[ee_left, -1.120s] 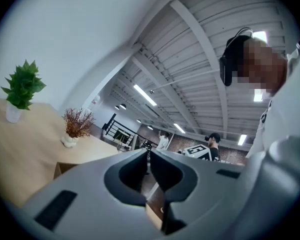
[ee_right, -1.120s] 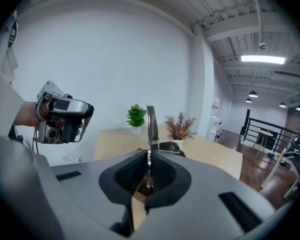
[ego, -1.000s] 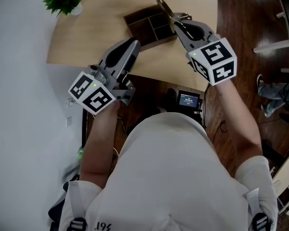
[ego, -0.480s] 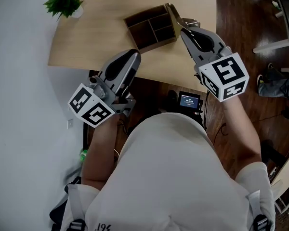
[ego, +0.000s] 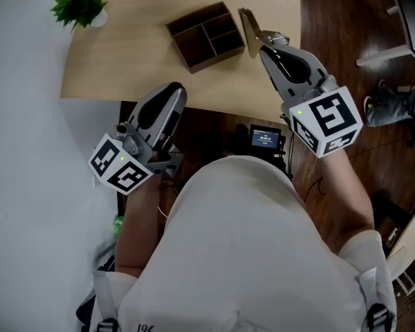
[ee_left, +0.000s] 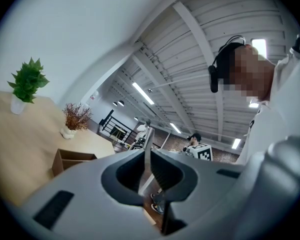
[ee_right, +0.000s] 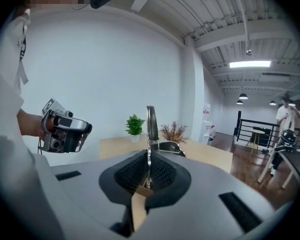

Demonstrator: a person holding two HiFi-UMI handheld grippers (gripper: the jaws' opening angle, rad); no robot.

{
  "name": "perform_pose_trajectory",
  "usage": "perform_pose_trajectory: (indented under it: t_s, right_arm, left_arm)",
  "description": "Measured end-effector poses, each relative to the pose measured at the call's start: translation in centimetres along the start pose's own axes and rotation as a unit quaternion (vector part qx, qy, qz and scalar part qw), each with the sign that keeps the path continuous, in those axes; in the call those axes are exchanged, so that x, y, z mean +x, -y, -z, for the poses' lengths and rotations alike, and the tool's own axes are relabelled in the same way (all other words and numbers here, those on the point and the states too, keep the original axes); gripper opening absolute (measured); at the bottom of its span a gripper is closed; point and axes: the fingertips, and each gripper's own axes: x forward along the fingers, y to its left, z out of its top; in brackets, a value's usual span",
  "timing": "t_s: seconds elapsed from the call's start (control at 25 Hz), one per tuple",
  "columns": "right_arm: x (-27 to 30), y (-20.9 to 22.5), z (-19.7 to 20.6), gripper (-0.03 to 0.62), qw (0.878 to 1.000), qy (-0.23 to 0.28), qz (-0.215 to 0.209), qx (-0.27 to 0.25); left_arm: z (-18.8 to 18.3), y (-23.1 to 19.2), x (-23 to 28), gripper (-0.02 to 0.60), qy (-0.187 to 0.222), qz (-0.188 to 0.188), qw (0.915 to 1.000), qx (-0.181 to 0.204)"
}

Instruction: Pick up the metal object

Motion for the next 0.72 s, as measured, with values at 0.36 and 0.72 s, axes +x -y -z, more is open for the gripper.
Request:
perform_pose_trajectory:
  t_s: [0.36, 0.72]
  right_arm:
    - [-1.9, -0.3, 1.5, 0.005, 0.999, -0.004, 0.009, 0.041]
    - [-3.6, -0.9, 3.1, 0.005, 0.999, -0.013, 0.016, 0.049]
  left_arm:
    - [0.8, 0.7, -0.4, 0.017, -0.004, 0.003, 1.0, -0.006]
    - [2.2, 2.2, -0.6, 0.017, -0.013, 0.012, 0.9998, -0.005]
